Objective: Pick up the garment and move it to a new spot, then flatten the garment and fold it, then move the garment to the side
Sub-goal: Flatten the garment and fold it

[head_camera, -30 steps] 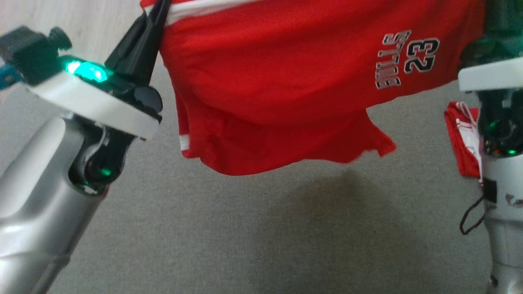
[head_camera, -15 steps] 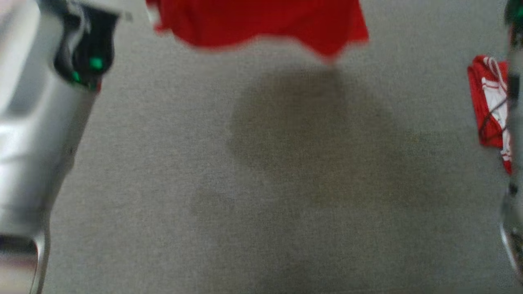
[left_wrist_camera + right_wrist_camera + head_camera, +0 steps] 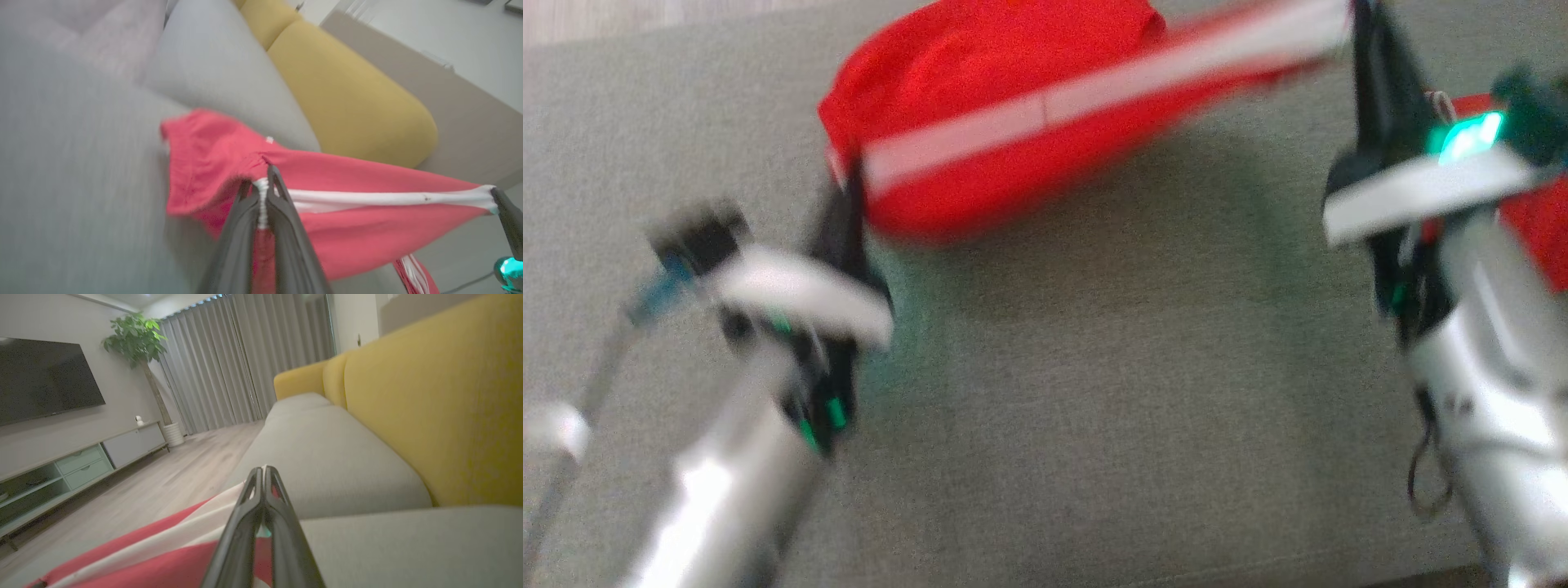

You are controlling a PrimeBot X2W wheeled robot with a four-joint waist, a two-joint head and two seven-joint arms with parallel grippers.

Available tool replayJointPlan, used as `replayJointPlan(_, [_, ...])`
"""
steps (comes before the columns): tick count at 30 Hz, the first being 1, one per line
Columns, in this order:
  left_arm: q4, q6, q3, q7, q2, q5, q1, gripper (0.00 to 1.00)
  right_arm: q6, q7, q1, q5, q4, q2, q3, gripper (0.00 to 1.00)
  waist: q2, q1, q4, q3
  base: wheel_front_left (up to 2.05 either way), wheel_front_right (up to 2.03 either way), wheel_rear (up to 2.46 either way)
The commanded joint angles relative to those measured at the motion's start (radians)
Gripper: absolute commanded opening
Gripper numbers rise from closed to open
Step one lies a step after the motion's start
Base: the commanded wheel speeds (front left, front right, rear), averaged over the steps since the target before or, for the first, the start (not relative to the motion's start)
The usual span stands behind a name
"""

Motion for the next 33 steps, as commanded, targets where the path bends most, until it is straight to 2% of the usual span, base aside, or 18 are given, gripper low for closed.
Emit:
replayJointPlan(1, [-0.016,-0.002,0.012,-0.013,0.018,-0.030,0.036,0.00,0.007,-0.017,0.037,0.026,-0.050,-0.014,0.014,0.00,0.0000,0.0000,-0.013,-0.015,0.00,0.00,0.00])
replayJointPlan(6, [0.002,-0.002,-0.049,-0.050,-0.022,-0.106,0.254,0.00,0.007,-0.020,0.267,0.108,-0.102,-0.034,0.020,0.00,0.0000,0.0000,-0.020,-0.063,0.00,0.00,0.00])
replayJointPlan(15, [-0.061,-0.002,-0.093,-0.075,-0.047,-0.155,0.459,0.00,0.007,-0.006,0.570,0.143,-0.173,-0.024,0.001,0.00,0.0000,0.0000,-0.012,-0.199,0.00,0.00,0.00])
replayJointPlan(21, [-0.134,-0.002,-0.053,-0.076,-0.042,-0.101,0.575,0.00,0.007,0.022,0.719,0.139,-0.228,-0.004,-0.040,0.00,0.0000,0.0000,0.004,-0.261,0.00,0.00,0.00])
replayJointPlan(26, [-0.209,-0.002,-0.016,-0.076,-0.054,-0.115,0.637,0.00,0.007,0.060,0.790,0.128,-0.318,0.010,-0.095,0.00,0.0000,0.0000,0.018,-0.265,0.00,0.00,0.00])
replayJointPlan(28, [-0.236,-0.002,-0.037,-0.076,-0.045,-0.097,0.630,0.00,0.007,0.079,0.791,0.119,-0.352,0.019,-0.119,0.00,0.0000,0.0000,0.027,-0.257,0.00,0.00,0.00])
replayJointPlan(31, [-0.274,-0.002,-0.064,-0.076,-0.045,-0.098,0.581,0.00,0.007,0.109,0.744,0.098,-0.387,0.032,-0.152,0.00,0.0000,0.0000,0.049,-0.222,0.00,0.00,0.00])
replayJointPlan(33, [-0.306,-0.002,-0.063,-0.069,-0.065,-0.155,0.539,0.00,0.007,0.136,0.686,0.084,-0.395,0.040,-0.170,0.00,0.0000,0.0000,0.067,-0.189,0.00,0.00,0.00])
